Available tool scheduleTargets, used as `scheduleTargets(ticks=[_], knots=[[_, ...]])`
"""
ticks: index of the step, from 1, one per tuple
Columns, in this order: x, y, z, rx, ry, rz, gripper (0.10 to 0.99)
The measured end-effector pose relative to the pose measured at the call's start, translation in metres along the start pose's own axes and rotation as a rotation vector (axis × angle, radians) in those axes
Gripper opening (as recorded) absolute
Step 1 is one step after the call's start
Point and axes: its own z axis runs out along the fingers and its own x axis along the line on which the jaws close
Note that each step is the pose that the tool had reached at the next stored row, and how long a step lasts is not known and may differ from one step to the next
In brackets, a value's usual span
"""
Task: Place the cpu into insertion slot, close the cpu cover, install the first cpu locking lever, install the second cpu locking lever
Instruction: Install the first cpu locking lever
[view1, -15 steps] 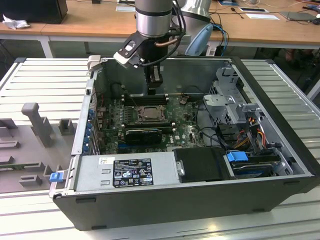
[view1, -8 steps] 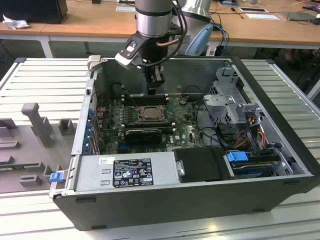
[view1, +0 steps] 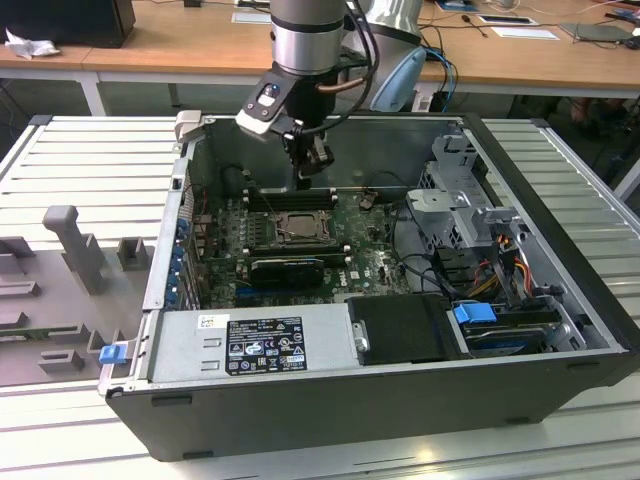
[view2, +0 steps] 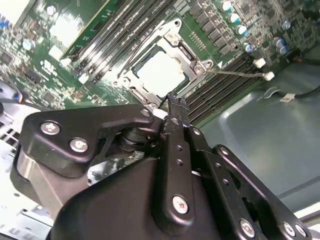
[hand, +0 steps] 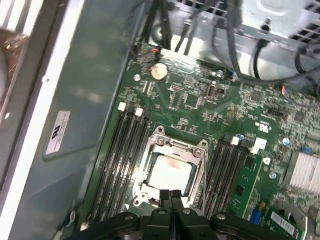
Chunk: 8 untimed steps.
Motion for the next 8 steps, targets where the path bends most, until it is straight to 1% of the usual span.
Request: scheduleTargets(ticks=[2,3,5,8], knots=[[0.0000,0.0000,0.0000,0.000,0.0010,-0.046,0.106],[0.0000,0.0000,0.0000,0.001,0.0018,-0.089,0.106],[0.0000,0.0000,0.0001,0.001,0.0028,-0.131,0.106],[0.0000,0.0000,0.0002,0.002,0.0050,-0.241,0.106]])
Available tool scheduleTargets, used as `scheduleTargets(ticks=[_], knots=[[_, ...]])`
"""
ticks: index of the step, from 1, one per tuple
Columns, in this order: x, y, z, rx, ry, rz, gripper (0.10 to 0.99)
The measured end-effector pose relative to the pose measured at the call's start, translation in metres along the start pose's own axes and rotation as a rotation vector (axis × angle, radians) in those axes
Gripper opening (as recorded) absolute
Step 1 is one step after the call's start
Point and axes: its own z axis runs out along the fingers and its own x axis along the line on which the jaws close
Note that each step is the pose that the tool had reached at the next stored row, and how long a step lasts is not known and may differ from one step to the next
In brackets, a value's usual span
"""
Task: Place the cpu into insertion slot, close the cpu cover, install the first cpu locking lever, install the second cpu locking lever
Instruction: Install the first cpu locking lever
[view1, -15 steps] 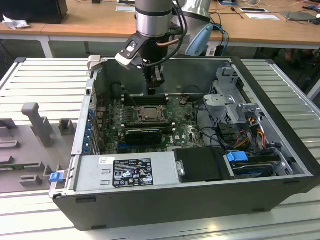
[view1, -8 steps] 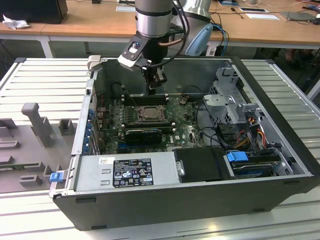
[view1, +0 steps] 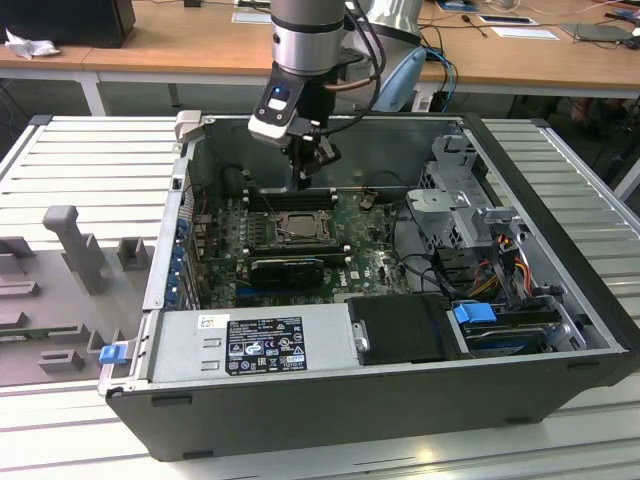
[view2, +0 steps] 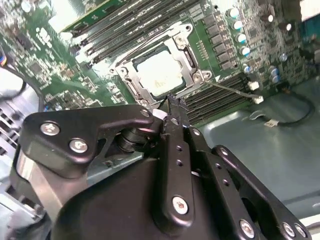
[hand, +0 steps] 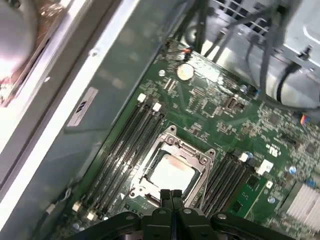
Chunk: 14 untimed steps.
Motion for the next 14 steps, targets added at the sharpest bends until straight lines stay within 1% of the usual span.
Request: scheduleTargets(ticks=[1,3,4,6,7,10,11,14], knots=[[0.0000,0.0000,0.0001,0.000,0.0009,-0.044,0.106],[0.0000,0.0000,0.0002,0.001,0.0017,-0.084,0.106],[0.0000,0.0000,0.0002,0.001,0.0024,-0.113,0.106],[0.0000,0.0000,0.0002,0.001,0.0032,-0.149,0.106],[0.0000,0.0000,0.0002,0.002,0.0038,-0.177,0.106],[0.0000,0.0000,0.0002,0.002,0.0048,-0.225,0.106],[0.0000,0.0000,0.0002,0.002,0.0056,-0.265,0.106],[0.0000,0.0000,0.0002,0.003,0.0069,-0.326,0.106]])
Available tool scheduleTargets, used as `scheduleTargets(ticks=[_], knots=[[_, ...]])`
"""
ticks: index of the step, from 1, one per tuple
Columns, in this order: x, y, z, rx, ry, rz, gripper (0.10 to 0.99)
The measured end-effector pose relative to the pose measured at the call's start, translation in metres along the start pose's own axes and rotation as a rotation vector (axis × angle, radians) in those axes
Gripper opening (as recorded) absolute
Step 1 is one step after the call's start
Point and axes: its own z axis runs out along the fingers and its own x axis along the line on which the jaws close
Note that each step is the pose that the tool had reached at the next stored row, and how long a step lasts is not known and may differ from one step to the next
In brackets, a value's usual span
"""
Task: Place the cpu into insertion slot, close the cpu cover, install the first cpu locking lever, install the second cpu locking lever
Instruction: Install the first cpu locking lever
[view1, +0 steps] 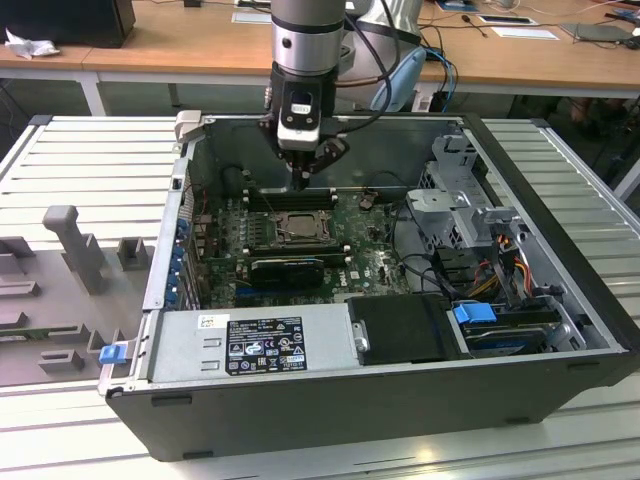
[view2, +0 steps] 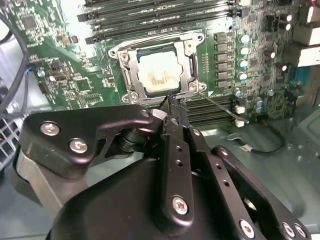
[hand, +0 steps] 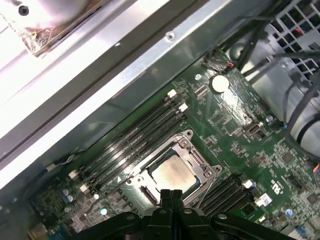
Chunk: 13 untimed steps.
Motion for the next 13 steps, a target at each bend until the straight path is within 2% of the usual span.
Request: scheduleTargets(ticks=[1,7,9,13], knots=[[0.0000,0.0000,0.0000,0.000,0.0007,-0.033,0.106],[0.0000,0.0000,0.0000,0.001,0.0024,-0.116,0.106],[0.0000,0.0000,0.0000,0.002,0.0036,-0.175,0.106],[0.0000,0.0000,0.0000,0.002,0.0049,-0.233,0.106]])
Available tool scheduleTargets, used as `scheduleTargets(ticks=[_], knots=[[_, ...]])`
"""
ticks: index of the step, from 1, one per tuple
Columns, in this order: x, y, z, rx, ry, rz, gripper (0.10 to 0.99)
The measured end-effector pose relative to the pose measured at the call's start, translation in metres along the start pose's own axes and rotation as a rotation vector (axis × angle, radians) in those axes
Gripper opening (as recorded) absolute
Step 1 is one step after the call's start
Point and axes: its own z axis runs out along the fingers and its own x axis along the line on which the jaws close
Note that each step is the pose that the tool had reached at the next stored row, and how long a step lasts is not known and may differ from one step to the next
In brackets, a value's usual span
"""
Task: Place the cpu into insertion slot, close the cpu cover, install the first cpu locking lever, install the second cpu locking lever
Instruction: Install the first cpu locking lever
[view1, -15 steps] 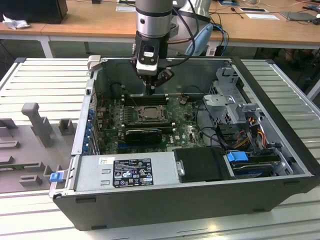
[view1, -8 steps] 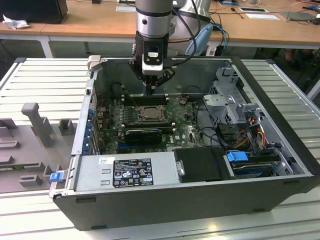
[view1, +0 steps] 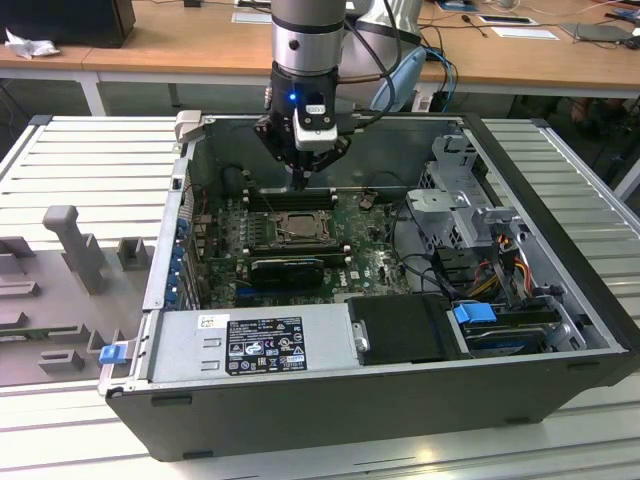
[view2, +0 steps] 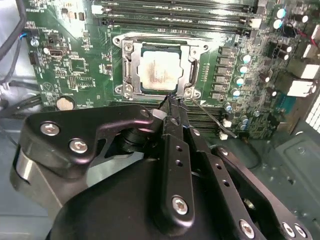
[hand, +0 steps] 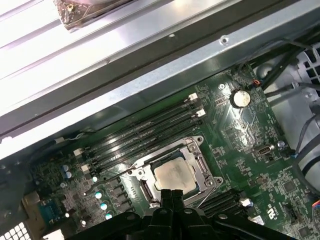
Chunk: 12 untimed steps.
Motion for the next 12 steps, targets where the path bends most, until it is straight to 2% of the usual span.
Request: scheduleTargets(ticks=[12], knots=[[0.0000,0.0000,0.0000,0.001,0.0034,-0.163,0.106]])
